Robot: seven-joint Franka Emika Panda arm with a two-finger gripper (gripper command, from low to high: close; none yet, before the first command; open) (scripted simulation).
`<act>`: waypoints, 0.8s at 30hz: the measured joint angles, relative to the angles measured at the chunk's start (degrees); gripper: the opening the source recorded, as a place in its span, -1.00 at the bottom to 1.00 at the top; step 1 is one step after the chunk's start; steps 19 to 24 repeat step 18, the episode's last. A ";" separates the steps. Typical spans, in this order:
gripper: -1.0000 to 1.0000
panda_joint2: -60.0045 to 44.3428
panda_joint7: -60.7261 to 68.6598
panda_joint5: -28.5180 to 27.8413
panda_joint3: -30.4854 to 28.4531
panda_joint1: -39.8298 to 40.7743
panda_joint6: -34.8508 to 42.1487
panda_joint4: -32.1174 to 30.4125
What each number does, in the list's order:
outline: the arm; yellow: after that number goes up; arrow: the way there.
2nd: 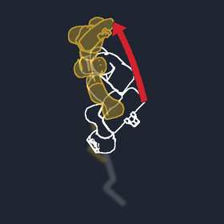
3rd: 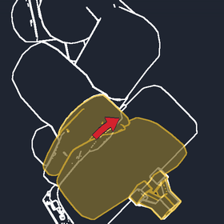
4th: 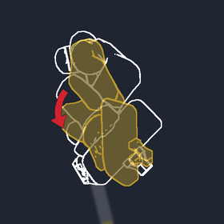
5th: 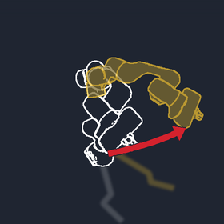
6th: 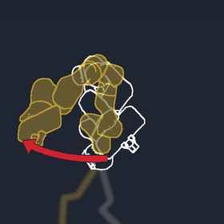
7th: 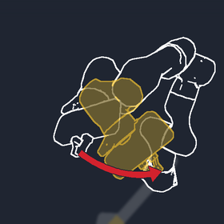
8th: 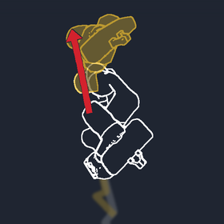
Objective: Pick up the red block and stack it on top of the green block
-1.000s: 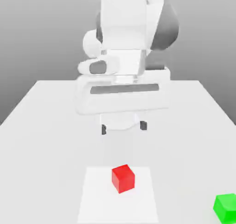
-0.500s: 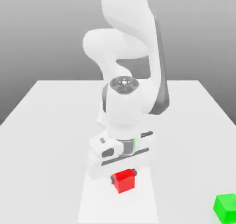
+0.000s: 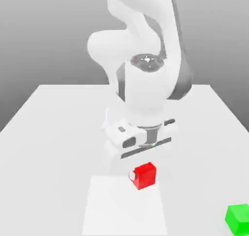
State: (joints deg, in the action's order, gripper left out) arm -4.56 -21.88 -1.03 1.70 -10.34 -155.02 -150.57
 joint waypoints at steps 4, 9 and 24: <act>-1.00 -4.12 -0.57 -1.05 2.81 -3.74 4.20 8.26; -1.00 -9.37 -1.55 -2.72 6.80 -8.87 9.43 18.64; 1.00 -19.13 -3.50 -5.61 6.40 -12.18 3.94 22.77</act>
